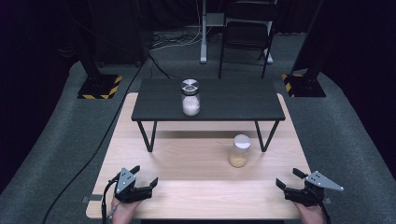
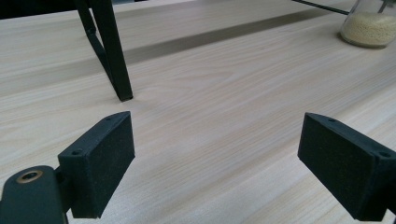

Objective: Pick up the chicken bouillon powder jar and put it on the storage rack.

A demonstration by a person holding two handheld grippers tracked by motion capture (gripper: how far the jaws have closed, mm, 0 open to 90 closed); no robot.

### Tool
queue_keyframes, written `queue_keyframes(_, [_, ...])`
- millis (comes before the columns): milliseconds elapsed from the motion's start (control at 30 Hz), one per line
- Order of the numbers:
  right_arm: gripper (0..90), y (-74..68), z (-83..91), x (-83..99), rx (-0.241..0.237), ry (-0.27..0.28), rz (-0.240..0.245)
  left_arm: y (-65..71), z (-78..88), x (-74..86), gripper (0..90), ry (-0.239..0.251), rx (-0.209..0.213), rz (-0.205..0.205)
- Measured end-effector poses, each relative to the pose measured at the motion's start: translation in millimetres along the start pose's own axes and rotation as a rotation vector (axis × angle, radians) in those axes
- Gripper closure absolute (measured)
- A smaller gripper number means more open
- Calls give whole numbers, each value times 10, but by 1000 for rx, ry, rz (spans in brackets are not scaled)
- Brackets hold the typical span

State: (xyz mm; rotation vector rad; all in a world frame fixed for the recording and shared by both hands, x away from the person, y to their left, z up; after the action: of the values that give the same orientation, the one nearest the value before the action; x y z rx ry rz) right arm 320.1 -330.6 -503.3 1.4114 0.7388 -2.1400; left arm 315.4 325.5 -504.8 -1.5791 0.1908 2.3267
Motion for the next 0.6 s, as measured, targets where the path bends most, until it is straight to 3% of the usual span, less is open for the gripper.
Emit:
queue_keyframes(233, [82,-43,-12,-37,-24,18,-10,0,-12,-3,105,2,4,-1])
queue_keyframes(600, [84,-202,-133,-206,-93,26,41,14,-16,-7,106,2,0,-7])
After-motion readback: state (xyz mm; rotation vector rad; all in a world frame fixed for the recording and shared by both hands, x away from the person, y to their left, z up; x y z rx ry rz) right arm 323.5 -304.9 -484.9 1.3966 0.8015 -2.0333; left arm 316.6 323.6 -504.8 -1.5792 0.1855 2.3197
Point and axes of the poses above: each handheld gripper's, and its own axes: z roughly backward along the jaws, x roughly out of its underside, y roughly to its right, the point moved 8 cm from there along -z, roughly forward along the jaws, and after that the axes turned 11 degrees about -x, right-handed, at the moved point
